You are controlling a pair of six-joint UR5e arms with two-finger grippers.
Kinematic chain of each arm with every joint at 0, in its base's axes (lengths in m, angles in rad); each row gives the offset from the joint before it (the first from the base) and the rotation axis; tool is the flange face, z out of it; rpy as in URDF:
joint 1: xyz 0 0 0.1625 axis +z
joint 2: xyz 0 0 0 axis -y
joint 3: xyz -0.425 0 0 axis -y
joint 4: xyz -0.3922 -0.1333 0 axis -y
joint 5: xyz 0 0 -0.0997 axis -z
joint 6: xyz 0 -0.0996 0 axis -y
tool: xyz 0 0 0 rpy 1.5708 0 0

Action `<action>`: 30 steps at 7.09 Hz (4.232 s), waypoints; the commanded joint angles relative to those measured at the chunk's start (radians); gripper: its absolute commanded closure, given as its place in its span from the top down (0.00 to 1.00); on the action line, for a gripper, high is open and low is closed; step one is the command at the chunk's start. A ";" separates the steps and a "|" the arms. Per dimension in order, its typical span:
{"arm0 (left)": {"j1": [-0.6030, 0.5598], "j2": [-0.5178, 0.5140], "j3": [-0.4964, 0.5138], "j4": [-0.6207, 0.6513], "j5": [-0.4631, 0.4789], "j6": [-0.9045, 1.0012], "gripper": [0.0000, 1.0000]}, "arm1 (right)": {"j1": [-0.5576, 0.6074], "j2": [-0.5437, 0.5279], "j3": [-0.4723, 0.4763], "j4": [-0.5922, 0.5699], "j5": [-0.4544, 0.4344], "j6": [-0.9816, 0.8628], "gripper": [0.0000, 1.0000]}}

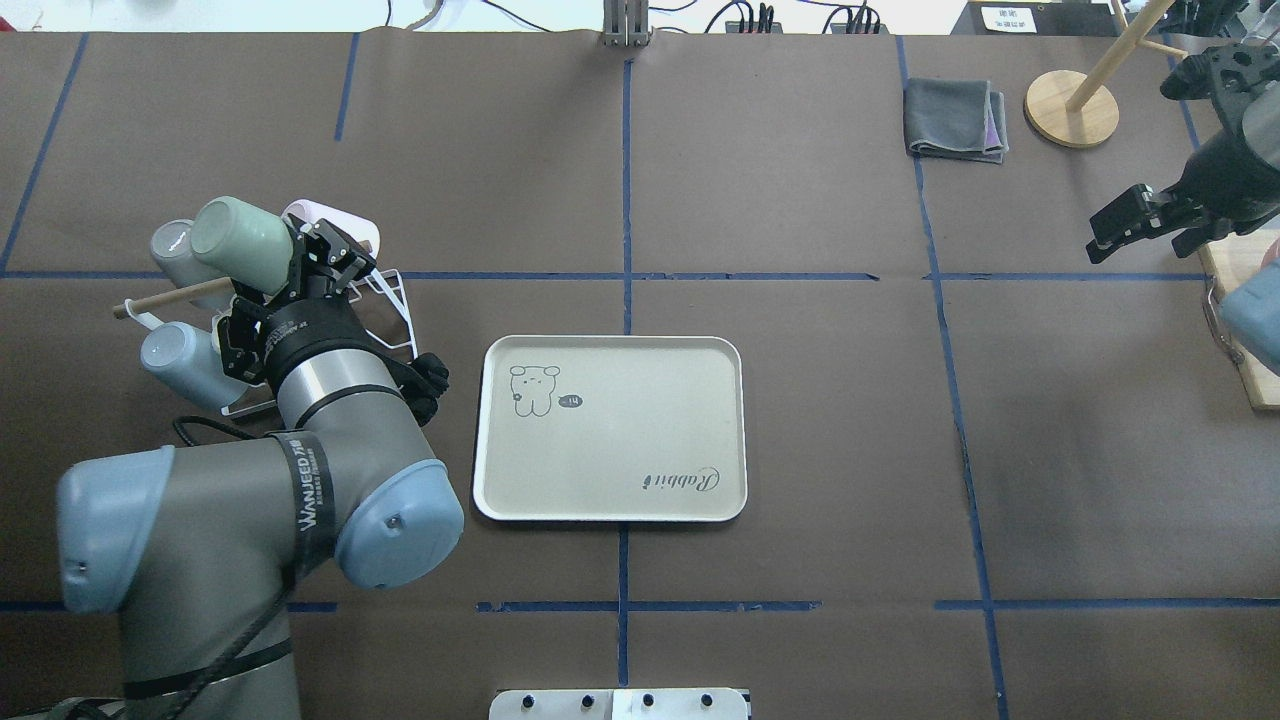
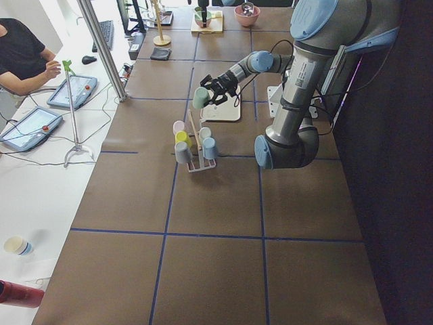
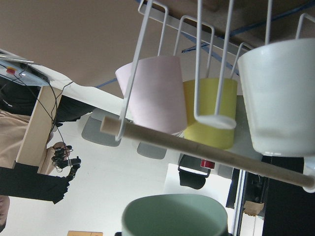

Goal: Pick up and place green cup on tray

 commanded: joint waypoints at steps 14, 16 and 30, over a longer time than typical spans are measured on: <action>-0.023 0.040 0.714 -2.358 -0.434 -1.038 0.40 | 0.242 -0.002 -0.176 -0.010 0.103 -0.345 1.00; 0.049 0.031 0.789 -2.470 -0.346 -1.040 0.40 | 0.317 -0.031 -0.222 -0.012 0.186 -0.432 1.00; 0.108 -0.033 0.868 -2.460 -0.281 -1.040 0.44 | 0.319 -0.039 -0.224 -0.009 0.170 -0.422 1.00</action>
